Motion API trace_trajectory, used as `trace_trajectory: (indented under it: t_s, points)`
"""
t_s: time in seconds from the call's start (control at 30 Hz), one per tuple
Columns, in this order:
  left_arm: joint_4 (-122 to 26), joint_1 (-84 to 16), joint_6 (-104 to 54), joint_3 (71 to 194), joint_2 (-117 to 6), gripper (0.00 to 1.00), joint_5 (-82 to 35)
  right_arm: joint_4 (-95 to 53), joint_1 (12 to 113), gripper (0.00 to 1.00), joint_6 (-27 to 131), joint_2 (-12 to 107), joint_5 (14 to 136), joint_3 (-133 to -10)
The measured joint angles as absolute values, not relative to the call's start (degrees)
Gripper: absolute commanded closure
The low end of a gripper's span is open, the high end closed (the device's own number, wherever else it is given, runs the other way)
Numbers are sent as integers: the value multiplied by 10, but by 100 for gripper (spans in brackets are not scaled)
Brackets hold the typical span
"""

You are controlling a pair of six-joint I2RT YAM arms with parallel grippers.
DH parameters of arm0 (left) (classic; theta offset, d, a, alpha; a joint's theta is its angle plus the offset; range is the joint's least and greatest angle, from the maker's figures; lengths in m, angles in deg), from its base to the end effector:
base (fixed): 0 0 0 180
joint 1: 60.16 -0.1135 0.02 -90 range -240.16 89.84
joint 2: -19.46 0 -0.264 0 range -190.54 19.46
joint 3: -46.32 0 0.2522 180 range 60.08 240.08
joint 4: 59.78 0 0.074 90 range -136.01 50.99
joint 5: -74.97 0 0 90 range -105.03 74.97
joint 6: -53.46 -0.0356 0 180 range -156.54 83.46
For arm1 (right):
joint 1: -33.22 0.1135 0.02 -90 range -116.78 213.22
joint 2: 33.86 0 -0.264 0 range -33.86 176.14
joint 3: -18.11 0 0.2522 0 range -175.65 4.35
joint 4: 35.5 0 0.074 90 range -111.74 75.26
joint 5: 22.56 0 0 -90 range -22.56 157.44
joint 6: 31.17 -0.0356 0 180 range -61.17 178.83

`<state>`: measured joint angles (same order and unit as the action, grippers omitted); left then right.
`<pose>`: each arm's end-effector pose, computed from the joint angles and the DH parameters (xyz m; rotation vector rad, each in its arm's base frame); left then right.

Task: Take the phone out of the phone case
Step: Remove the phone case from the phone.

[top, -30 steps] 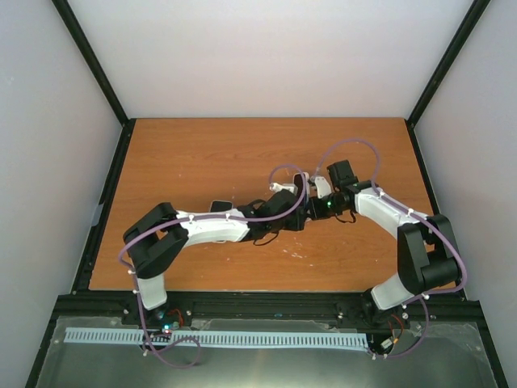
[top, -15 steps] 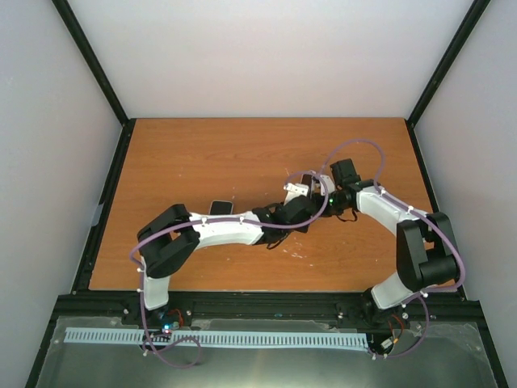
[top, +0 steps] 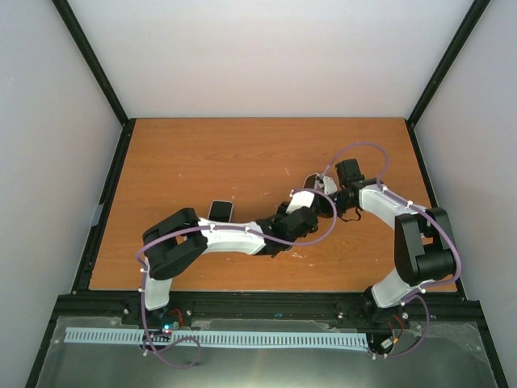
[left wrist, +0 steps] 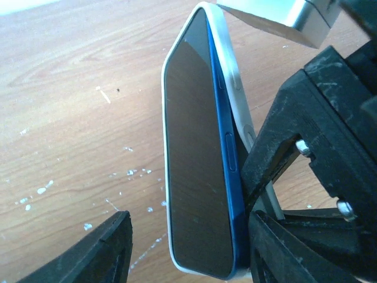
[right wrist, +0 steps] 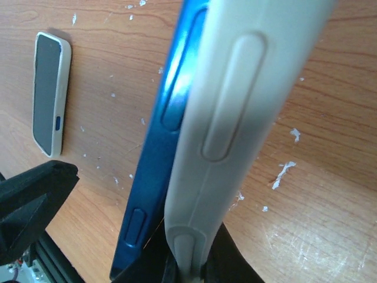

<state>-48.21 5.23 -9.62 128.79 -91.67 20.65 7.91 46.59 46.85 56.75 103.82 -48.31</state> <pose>0.1917 -0.3687 0.1723 0.3975 2.0947 -0.2354 0.2792 0.0881 0.1792 -0.2111 2.7321 0.9954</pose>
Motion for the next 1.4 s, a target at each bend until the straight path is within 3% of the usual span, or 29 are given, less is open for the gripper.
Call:
trace_trajectory:
  t_s: [0.37,1.13,1.4]
  points:
    - [-651,69,-249,1168,-861,44,225,82,465,97,455,567,1118,-482]
    - [-862,105,-478,1043,-849,43,348,57,474,97,446,563,1223,-471]
    - [-991,109,-616,1027,-872,49,373,45,472,97,460,532,1223,-462]
